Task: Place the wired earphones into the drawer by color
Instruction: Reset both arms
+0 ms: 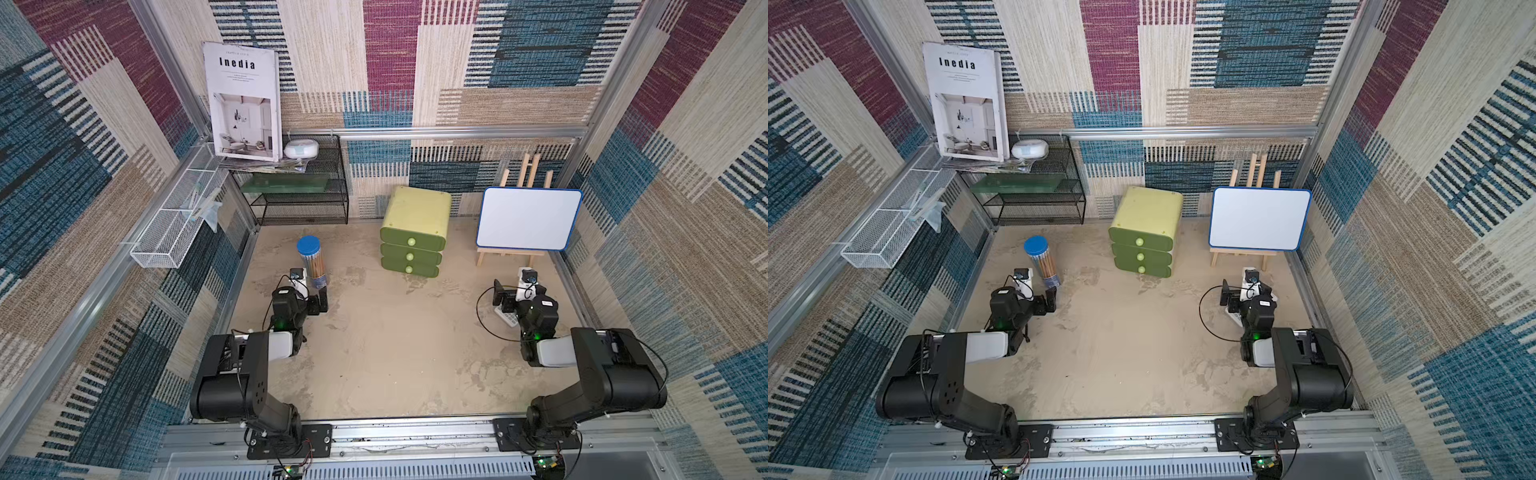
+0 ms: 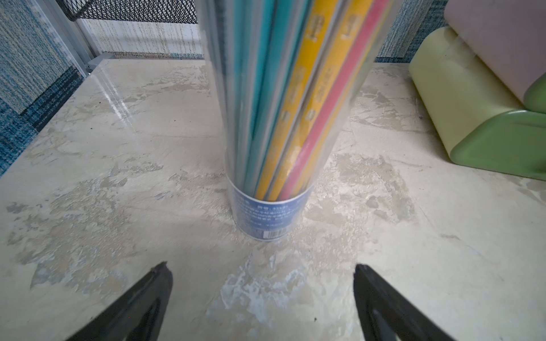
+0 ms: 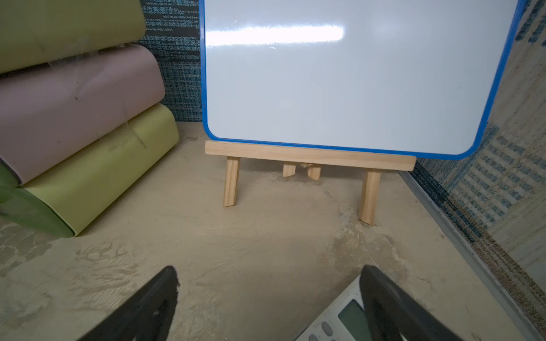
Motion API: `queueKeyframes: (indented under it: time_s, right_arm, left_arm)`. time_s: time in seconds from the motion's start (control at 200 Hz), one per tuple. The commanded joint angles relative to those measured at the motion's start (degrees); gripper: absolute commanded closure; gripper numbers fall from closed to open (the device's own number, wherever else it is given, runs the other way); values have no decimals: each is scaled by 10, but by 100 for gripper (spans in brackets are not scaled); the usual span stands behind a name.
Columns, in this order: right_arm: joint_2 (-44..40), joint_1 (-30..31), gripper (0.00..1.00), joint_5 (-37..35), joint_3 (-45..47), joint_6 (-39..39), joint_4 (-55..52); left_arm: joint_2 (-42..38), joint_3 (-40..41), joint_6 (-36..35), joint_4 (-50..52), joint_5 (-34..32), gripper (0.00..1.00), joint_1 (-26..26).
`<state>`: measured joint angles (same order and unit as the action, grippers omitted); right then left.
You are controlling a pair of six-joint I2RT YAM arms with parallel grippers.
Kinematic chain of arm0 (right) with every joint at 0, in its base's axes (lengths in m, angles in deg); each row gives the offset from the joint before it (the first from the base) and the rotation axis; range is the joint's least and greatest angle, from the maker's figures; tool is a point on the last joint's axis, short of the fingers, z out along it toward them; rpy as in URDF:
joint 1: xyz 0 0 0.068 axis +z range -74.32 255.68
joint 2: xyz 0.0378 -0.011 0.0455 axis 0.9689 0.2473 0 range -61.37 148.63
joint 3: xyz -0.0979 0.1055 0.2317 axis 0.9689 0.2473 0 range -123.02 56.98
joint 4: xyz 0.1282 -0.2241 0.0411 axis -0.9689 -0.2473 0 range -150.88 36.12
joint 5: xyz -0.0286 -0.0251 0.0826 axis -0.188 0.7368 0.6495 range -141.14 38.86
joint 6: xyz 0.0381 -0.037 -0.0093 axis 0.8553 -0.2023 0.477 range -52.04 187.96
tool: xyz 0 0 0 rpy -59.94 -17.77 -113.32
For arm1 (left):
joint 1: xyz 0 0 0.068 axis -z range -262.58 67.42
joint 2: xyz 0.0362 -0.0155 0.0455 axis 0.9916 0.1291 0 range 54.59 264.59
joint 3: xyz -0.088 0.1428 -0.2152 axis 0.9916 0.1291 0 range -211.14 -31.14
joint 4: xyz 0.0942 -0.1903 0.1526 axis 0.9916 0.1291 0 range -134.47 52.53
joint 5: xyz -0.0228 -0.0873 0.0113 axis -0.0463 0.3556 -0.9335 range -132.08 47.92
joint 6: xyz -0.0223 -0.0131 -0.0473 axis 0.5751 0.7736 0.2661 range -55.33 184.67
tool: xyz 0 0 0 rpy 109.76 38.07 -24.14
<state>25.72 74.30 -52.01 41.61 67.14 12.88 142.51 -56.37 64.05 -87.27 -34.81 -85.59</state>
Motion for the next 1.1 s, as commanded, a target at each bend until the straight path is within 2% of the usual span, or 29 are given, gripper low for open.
queueKeyframes:
  time_s: [0.0, 0.346, 0.411, 0.456, 0.586, 0.671, 1.097]
  right_arm:
    - [-1, 1, 1, -5, 1, 4, 7]
    - [-2, 0, 1, -4, 2, 3, 10]
    - [-7, 1, 1, 60, 14, -25, 26]
    - [-10, 1, 1, 76, 22, -33, 39]
    - [-2, 0, 1, -10, 1, 6, 7]
    - [-3, -1, 1, 21, 5, -6, 13]
    - [-2, -1, 1, 15, 3, -5, 11]
  left_arm:
    - [-3, 0, -4, -8, -2, 1, 1]
    - [-2, 0, -4, -8, -2, 1, 0]
    - [-3, 0, -4, -8, -2, 1, 0]
    - [-2, 0, -4, -8, -2, 1, 0]
    - [-3, 0, -4, -8, -2, 1, 1]
    - [-2, 0, -4, -8, -2, 1, 1]
    - [-3, 0, -4, -8, -2, 1, 0]
